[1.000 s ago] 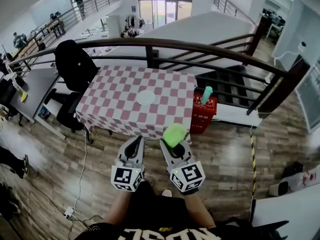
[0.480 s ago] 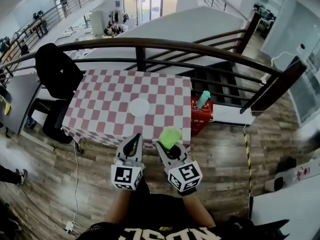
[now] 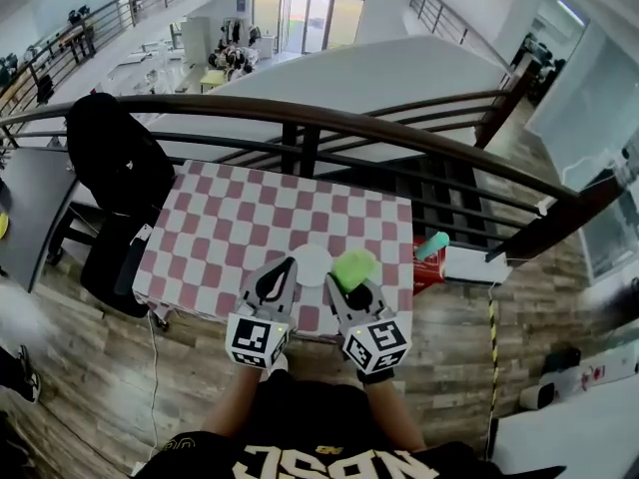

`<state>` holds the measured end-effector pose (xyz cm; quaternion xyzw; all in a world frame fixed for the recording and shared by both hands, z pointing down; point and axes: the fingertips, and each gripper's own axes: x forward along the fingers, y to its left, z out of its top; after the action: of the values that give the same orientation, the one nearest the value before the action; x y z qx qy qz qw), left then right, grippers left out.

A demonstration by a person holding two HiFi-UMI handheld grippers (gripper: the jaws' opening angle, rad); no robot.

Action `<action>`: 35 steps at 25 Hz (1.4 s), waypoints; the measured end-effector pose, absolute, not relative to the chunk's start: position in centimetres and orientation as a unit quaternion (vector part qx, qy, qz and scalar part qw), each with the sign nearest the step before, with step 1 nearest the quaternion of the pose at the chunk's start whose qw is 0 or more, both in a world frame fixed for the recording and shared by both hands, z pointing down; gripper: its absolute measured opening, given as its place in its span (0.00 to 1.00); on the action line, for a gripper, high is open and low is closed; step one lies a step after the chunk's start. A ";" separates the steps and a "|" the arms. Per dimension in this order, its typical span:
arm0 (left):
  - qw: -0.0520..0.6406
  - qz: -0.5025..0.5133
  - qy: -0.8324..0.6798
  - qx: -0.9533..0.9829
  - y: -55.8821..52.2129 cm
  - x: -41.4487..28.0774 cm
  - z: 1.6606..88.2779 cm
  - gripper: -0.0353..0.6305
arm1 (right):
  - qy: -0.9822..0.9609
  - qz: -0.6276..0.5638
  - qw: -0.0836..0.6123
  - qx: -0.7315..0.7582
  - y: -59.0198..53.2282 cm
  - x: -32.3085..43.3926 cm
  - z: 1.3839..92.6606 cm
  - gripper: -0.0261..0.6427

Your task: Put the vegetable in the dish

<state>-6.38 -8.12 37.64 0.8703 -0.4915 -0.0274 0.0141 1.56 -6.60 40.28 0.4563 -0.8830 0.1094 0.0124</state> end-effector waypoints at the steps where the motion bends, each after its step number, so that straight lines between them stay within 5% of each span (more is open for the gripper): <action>1: 0.019 -0.026 -0.487 0.873 -9.0 -7.2 38.1 0.08 | -0.884 0.114 0.015 0.454 -7.5 0.9 40.7 0.18; 9: 0.060 0.004 -0.430 0.901 -14.0 -10.0 41.7 0.08 | -0.891 0.171 0.020 0.421 -11.3 1.5 44.4 0.18; 22: 0.135 0.064 -0.296 0.943 -18.2 -4.7 51.8 0.11 | -0.911 0.309 0.048 0.267 -15.3 5.1 56.5 0.18; 29: 0.141 0.131 -0.121 0.974 -16.5 -0.5 57.0 0.56 | -0.908 0.407 -0.059 0.081 -15.1 3.0 58.4 0.18; 31: 0.145 0.159 -0.083 0.973 -15.9 0.3 58.1 0.76 | -0.899 0.427 -0.089 0.024 -14.8 2.2 58.0 0.18; 35: 0.100 0.203 -0.042 0.973 -15.8 1.5 59.2 0.82 | -0.884 0.449 -0.116 -0.067 -14.2 0.6 57.3 0.18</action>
<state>1.48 -15.84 59.17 0.9733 -0.0418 0.2027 0.0996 0.56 -14.18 57.26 -0.0665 -0.8835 0.4487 -0.1165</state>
